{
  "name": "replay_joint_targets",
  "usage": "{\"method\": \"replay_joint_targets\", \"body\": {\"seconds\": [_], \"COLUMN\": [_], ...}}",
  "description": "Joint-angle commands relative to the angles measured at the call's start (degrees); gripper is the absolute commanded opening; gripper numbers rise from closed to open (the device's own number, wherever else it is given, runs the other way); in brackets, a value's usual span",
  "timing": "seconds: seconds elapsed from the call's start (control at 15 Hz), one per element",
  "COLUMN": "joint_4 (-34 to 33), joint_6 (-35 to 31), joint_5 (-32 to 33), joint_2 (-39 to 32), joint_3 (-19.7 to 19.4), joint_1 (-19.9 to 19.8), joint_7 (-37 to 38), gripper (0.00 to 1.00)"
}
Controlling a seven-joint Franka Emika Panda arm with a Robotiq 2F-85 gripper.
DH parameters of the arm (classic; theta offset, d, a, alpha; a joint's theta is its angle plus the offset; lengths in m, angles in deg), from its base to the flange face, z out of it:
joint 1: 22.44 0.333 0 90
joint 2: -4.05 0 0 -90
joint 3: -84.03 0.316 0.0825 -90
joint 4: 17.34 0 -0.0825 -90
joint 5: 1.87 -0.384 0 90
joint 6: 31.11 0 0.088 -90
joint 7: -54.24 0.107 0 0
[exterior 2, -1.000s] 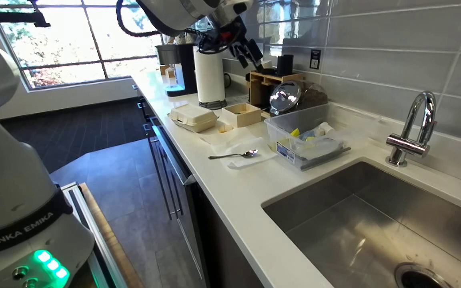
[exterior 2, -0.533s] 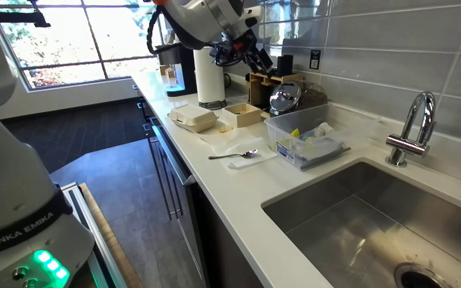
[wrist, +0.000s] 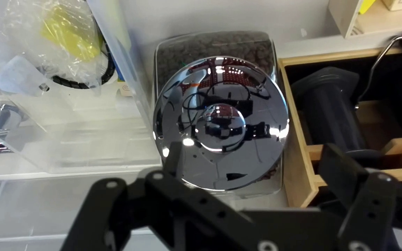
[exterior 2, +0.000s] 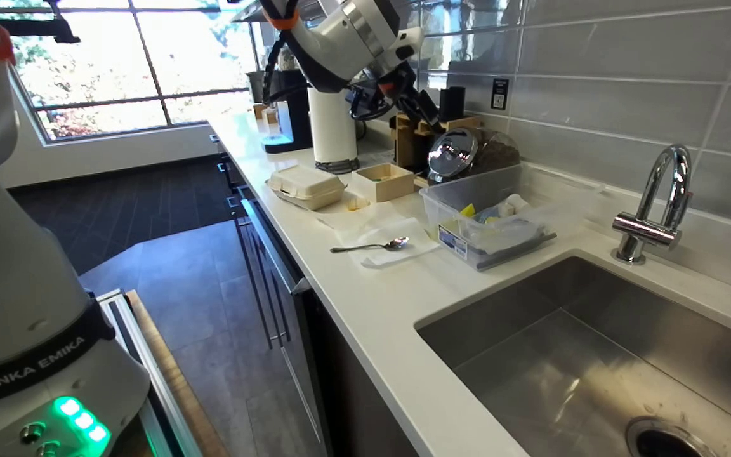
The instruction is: Take the lid off of the coffee jar
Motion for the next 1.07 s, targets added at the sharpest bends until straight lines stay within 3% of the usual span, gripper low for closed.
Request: {"method": "replay_joint_targets", "body": {"seconds": [0.0, 1.0], "joint_4": [-0.14, -4.42], "joint_6": [0.0, -7.25], "joint_5": [0.0, 9.39], "joint_2": [-0.06, -6.1], "joint_3": [-0.01, -5.17], "joint_1": [0.0, 1.59], "joint_7": [0.02, 5.58], "gripper": [1.0, 1.0]}}
